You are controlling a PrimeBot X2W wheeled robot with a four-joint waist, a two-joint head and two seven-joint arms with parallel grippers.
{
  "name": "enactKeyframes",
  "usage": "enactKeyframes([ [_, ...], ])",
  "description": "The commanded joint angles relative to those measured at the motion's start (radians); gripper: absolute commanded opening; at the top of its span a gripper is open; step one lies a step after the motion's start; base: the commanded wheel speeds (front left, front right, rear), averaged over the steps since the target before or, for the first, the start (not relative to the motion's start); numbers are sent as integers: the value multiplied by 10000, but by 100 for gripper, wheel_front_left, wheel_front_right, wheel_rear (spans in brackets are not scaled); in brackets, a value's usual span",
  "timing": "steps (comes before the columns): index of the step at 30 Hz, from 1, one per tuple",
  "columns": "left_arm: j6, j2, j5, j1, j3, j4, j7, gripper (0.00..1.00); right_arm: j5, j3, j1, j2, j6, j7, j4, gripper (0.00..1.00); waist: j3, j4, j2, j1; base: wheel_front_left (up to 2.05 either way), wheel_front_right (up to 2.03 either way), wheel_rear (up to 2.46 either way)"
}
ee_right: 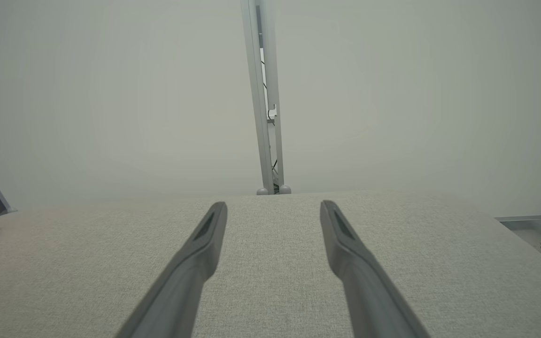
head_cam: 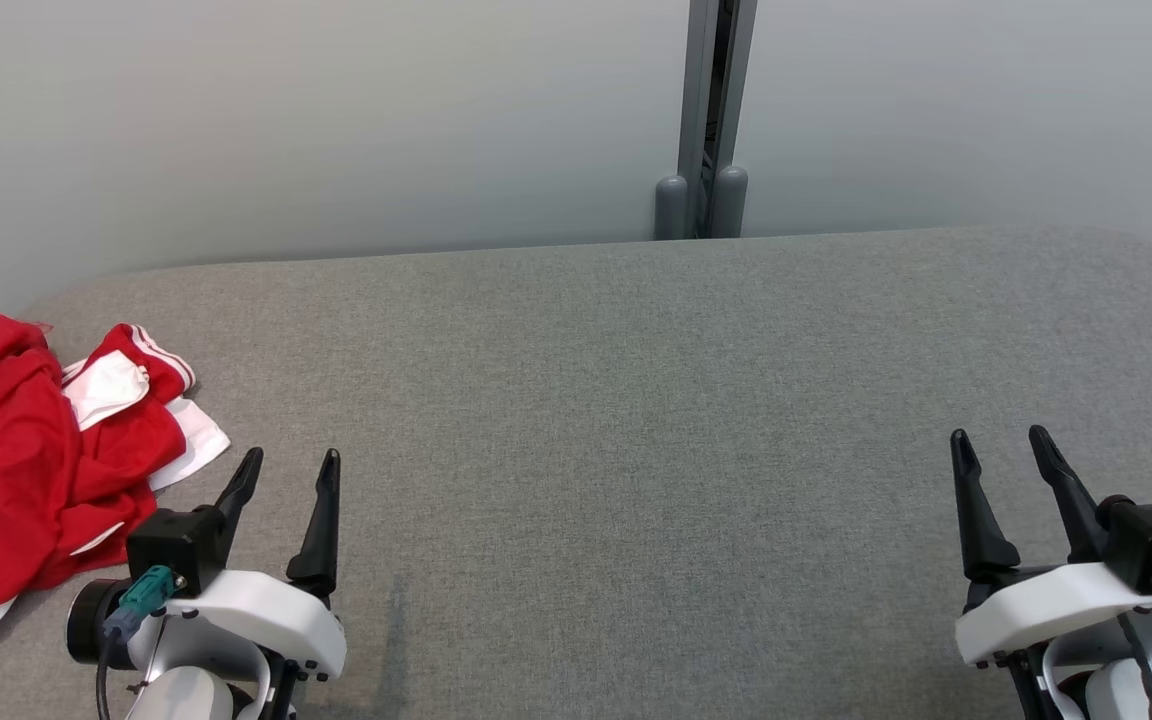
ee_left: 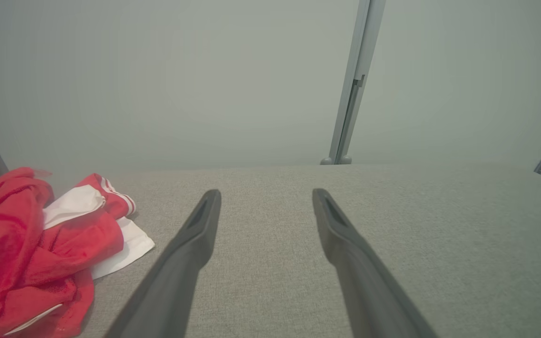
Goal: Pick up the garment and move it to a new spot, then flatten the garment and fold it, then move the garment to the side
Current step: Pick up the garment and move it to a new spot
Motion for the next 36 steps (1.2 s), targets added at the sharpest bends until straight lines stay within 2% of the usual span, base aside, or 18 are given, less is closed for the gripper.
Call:
enactKeyframes([
  [1,-17,37,214,-214,35,32,25,100,-186,35,-81,-22,18,-112,17,100,-2,3,-1,0,0,0,0],
  [19,-61,87,891,-362,-6,305,-30,100,-974,225,-203,16,22,-435,241,100,23,19,-1,0,0,0,0],
  [31,-59,70,546,-391,-58,332,-52,100,-672,122,-172,50,20,-423,271,100,28,160,-1,0,0,0,0],
  [36,-60,66,486,-547,-95,357,-33,100,-683,61,-136,52,20,-418,220,100,51,516,-1,0,0,0,0],
])
